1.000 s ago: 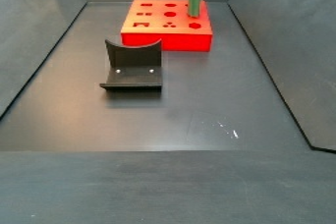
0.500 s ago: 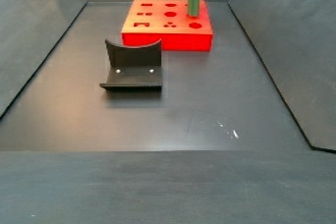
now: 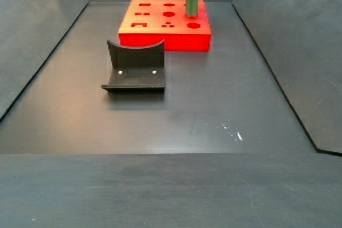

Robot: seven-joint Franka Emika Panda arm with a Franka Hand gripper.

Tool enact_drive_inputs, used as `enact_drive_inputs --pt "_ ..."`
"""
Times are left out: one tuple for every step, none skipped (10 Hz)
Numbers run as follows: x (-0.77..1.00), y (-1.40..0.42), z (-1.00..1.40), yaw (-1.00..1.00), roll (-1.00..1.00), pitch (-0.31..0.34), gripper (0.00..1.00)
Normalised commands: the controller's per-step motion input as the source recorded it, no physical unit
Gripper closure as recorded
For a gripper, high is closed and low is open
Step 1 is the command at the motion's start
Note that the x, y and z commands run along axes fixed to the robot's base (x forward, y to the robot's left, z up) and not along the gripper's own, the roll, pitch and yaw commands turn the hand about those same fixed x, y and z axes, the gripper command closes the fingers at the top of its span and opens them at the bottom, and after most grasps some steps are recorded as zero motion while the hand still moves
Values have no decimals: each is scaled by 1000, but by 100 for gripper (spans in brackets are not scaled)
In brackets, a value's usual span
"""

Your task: Insert the star object.

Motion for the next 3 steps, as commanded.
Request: enact_drive_inputs --pt "-151 0 -666 0 149 -86 100" --pt "0 0 0 0 -14 0 100" --pt "0 0 0 0 0 0 100"
